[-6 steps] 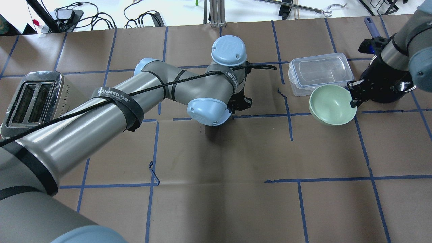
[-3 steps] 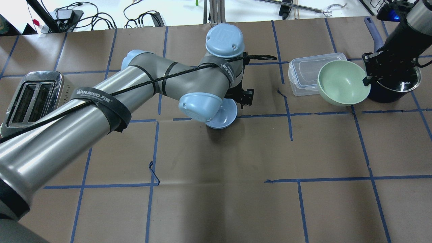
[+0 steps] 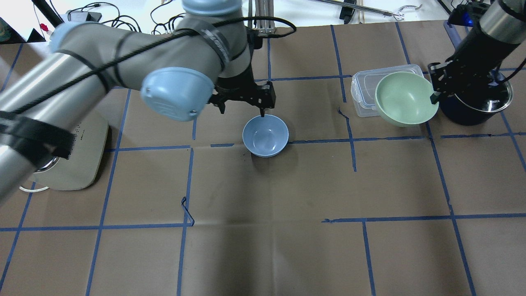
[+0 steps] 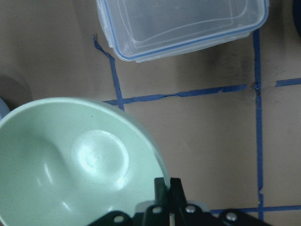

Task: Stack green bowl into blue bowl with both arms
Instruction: 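Release blue bowl with left gripper while right carries green bowl over it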

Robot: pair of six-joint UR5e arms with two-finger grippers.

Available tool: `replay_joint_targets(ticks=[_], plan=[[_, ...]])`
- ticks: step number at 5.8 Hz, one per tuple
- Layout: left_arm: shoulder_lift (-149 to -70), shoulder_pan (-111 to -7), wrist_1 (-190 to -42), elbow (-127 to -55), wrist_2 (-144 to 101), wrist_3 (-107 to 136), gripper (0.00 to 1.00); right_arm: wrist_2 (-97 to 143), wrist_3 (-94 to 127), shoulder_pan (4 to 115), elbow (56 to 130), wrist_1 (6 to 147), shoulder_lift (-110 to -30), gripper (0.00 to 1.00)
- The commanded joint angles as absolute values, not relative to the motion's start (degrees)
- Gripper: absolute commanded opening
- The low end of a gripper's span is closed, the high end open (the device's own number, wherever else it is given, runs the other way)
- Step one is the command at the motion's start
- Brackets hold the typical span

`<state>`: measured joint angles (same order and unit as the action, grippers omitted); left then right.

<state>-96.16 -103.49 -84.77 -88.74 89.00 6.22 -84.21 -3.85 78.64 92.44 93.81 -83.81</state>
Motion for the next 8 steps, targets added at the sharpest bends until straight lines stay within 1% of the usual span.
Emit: replay_joint_targets(ticks=[1, 2, 3, 5, 7, 8], plan=[[-89.41, -95.66, -91.31, -90.86, 89.3, -0.33, 0.98, -84.2, 12.56, 92.03, 92.2, 99.64, -81.49, 0.05], [-88.69, -93.62, -90.36, -91.84, 89.12, -0.61, 0.98, -84.03, 22.57, 99.33, 92.02, 104.98, -78.43, 0.05], [-88.42, -93.52, -90.44, -92.11, 89.21, -0.7, 0.98, -81.85, 28.5, 102.88, 92.11, 108.77, -76.4, 0.05], [-88.51, -93.34, -89.74, -92.02, 89.21, -0.7, 0.98, -81.74, 29.79, 103.79, 92.37, 109.07, -72.7, 0.05], [-88.51, -93.34, -89.74, -92.02, 89.21, -0.7, 0.98, -81.82, 31.46, 105.82, 92.55, 115.36, -66.57, 0.05], [-88.51, -93.25, -89.74, -92.02, 89.21, -0.62, 0.98, -81.83, 31.12, 105.82, 92.64, 115.57, -65.58, 0.05]])
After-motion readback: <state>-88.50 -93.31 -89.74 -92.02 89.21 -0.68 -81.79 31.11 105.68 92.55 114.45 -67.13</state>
